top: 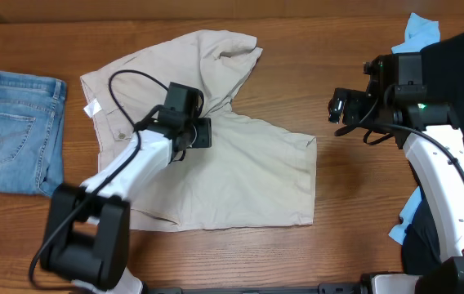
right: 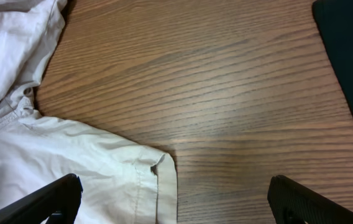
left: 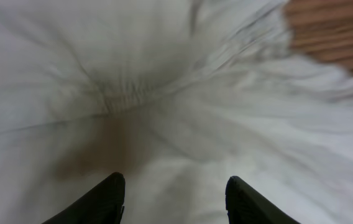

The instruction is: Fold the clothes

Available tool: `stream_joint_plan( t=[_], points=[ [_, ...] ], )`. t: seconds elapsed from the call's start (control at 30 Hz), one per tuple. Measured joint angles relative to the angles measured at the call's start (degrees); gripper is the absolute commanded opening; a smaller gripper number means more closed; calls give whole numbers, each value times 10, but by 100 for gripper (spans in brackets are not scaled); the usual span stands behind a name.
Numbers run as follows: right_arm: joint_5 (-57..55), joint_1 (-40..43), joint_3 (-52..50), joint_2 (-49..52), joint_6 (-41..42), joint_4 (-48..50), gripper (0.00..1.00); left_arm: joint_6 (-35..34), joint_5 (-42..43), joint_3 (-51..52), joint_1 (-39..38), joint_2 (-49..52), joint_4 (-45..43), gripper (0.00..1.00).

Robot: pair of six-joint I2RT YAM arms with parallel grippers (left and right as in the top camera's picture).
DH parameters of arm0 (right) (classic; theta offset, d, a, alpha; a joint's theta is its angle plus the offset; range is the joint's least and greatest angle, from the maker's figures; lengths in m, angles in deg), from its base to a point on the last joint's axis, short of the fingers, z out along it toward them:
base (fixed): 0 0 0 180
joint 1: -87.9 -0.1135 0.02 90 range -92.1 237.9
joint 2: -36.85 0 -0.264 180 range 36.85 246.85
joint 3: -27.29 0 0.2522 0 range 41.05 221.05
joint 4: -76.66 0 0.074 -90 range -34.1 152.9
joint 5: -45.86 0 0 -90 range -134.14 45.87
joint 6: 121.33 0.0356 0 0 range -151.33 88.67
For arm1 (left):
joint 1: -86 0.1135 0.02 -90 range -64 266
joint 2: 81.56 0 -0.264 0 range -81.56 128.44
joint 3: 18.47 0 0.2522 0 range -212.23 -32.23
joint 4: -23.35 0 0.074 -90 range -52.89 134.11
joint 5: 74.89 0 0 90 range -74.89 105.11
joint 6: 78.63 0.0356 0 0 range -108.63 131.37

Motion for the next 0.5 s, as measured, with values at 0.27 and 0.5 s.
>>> stream_joint_plan(
  t=[0.27, 0.5],
  points=[
    [0, 0, 0, 0, 0, 0, 100, 6, 8, -9, 0, 60, 45, 50],
    [0, 0, 0, 0, 0, 0, 100, 3, 30, -24, 0, 58, 194, 40]
  ],
)
